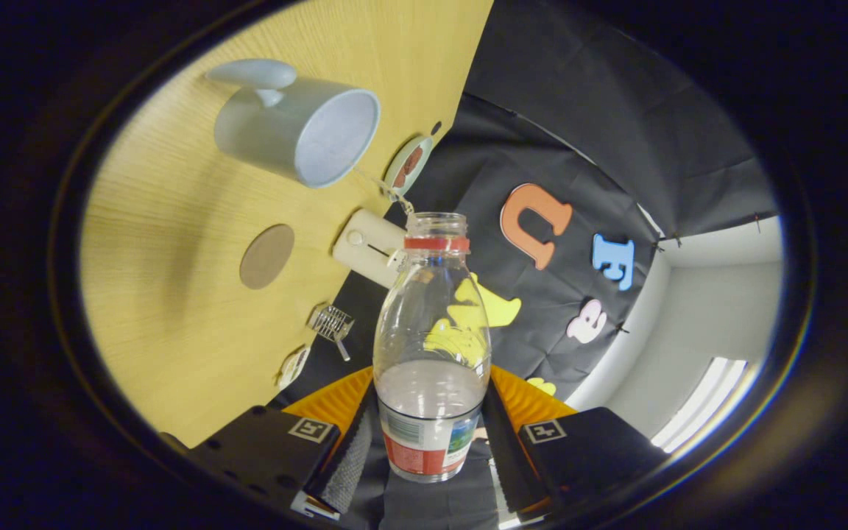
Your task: Take the bottle from table, then pour the juice into the cup, finally place the bottle on the coaster
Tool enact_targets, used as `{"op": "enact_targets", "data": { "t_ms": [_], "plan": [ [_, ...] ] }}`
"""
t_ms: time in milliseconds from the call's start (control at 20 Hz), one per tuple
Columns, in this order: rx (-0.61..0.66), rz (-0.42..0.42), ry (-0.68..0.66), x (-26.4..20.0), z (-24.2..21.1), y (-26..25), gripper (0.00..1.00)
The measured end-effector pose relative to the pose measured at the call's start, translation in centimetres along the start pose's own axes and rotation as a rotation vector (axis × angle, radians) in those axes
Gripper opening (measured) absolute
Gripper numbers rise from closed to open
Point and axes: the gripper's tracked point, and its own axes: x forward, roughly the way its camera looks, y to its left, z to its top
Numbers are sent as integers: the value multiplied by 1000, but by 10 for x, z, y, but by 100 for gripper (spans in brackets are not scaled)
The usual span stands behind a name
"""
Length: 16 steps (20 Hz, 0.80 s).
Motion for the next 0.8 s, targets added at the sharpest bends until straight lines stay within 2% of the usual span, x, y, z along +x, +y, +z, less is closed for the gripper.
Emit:
{"op": "enact_targets", "data": {
  "t_ms": [800],
  "plan": [
    [-154, -94, -60, -3, 25, -24, 79]
  ]
}}
